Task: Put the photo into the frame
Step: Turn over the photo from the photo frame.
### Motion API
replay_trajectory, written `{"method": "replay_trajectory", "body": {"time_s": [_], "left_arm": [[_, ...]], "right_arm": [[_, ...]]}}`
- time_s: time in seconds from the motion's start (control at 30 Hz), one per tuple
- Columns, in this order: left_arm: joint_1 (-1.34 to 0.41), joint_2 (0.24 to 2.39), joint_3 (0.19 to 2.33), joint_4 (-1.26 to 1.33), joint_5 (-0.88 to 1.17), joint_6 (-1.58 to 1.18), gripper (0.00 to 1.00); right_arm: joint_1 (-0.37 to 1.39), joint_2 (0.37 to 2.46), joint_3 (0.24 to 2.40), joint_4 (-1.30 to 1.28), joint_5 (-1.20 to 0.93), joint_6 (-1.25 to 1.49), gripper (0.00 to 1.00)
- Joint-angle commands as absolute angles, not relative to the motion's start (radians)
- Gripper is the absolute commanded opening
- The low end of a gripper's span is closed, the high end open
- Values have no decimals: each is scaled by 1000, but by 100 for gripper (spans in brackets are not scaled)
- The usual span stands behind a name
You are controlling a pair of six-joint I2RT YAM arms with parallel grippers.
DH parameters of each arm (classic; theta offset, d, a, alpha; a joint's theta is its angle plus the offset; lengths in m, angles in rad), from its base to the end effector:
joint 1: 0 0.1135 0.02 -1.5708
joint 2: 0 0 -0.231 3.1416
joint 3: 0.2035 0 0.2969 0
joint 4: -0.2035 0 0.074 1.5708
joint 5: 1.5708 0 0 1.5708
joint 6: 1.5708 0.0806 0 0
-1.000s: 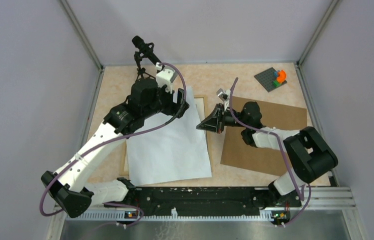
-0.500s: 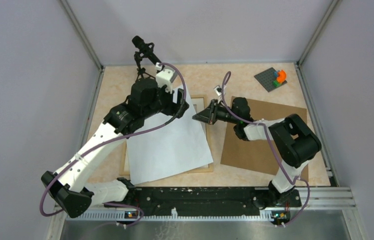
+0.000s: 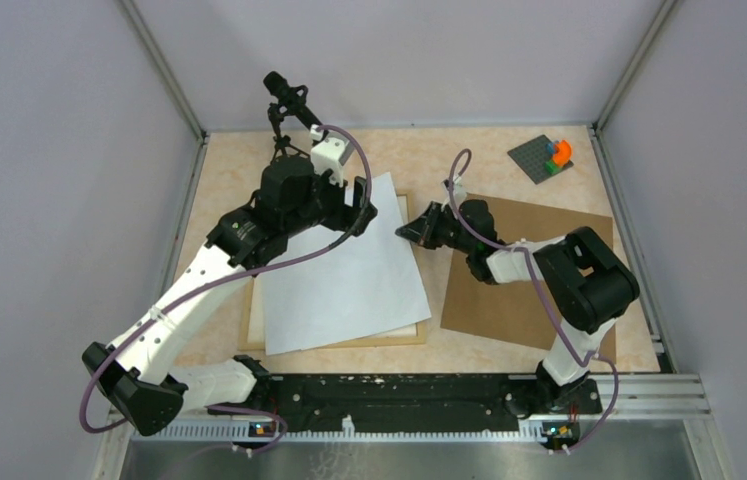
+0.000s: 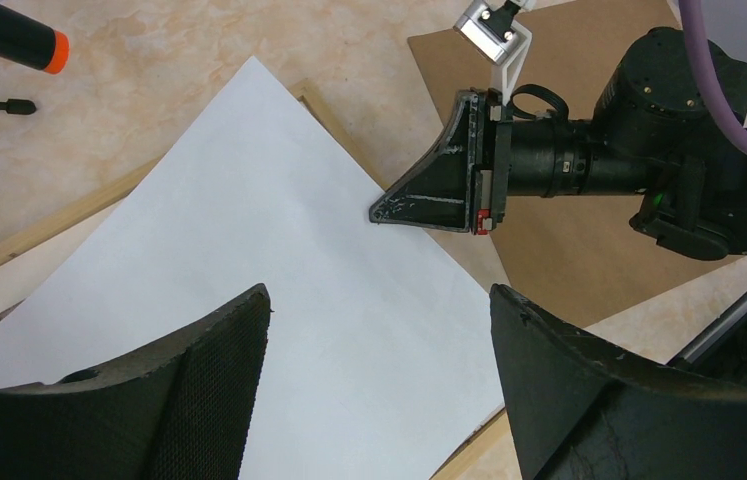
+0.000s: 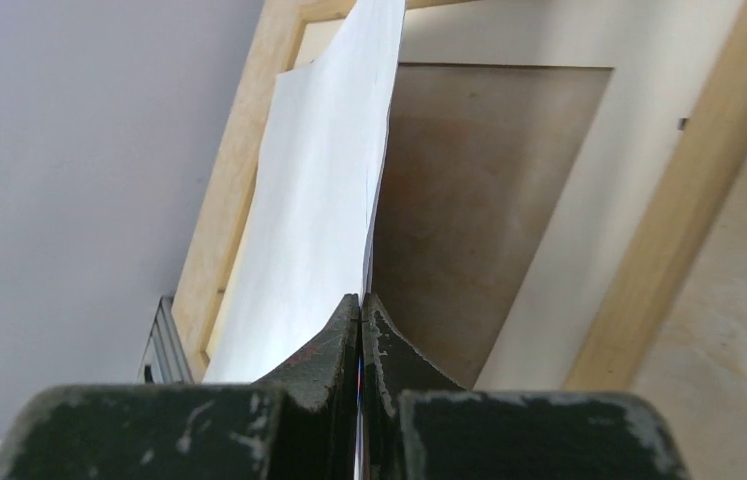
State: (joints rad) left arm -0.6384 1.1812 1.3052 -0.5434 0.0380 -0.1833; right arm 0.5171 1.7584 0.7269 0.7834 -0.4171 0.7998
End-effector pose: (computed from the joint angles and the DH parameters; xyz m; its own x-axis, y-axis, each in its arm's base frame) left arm 0.2829 -0.2137 0.3598 -0.4351 0.0961 -0.8952 0.5533 0.8129 -0.1817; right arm 0.3377 0.2296 0.0855 -0.7177 0.3462 -0.6042 -0.3997 0.5056 0.7646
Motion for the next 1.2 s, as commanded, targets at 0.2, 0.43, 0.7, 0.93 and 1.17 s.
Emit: {"method": "replay_trajectory", "body": {"time_s": [0.2, 0.43, 0.7, 0.93, 1.17], "left_arm": [[-632, 1187, 1317, -520, 71, -176, 84], [-631, 1193, 1320, -521, 81, -178, 84], [-630, 1197, 1316, -518, 90, -179, 84], [-628, 1195, 1306, -510, 94, -176, 84], [-626, 1200, 1311, -507, 103, -174, 84]], "right_arm": [[540, 1779, 699, 862, -249, 888, 0], [555, 1783, 685, 917, -212, 909, 0], [549, 1822, 761, 845, -436, 952, 22], [537, 1867, 800, 701, -678, 900, 47], [537, 1861, 906, 323, -596, 692, 56]]}}
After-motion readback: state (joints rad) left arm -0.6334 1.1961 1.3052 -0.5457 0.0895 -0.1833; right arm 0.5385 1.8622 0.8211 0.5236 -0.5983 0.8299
